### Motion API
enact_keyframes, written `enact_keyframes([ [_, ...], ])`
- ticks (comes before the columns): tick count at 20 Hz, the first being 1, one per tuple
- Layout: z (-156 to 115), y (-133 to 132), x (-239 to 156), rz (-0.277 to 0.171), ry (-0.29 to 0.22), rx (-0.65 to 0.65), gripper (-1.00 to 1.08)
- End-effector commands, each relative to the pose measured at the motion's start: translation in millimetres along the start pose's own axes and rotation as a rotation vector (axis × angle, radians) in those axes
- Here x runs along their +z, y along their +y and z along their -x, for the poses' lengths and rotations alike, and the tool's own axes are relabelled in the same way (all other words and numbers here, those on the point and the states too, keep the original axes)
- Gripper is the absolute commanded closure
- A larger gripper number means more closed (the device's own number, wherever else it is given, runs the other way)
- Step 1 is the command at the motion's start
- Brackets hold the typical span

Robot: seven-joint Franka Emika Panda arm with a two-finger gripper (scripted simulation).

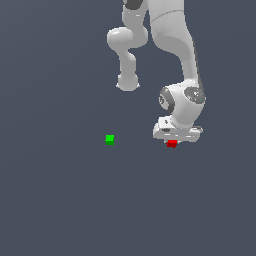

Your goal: Stack the red cube on top of the green cube.

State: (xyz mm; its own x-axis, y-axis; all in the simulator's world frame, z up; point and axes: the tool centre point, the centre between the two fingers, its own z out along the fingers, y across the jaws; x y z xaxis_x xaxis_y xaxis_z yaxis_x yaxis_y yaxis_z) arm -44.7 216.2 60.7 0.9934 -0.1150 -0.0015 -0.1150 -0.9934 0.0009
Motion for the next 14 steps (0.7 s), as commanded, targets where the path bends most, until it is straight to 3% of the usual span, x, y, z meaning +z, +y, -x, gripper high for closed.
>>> enact_keyframes([
  [1, -0.1, 0.0, -18.9, -0.001, 0.002, 0.0, 1.08],
  [8, -0.5, -0.2, -53.8, -0.001, 0.002, 0.0, 1.08],
  [14, -1.0, -0.2, -57.6, -0.001, 0.002, 0.0, 1.08],
])
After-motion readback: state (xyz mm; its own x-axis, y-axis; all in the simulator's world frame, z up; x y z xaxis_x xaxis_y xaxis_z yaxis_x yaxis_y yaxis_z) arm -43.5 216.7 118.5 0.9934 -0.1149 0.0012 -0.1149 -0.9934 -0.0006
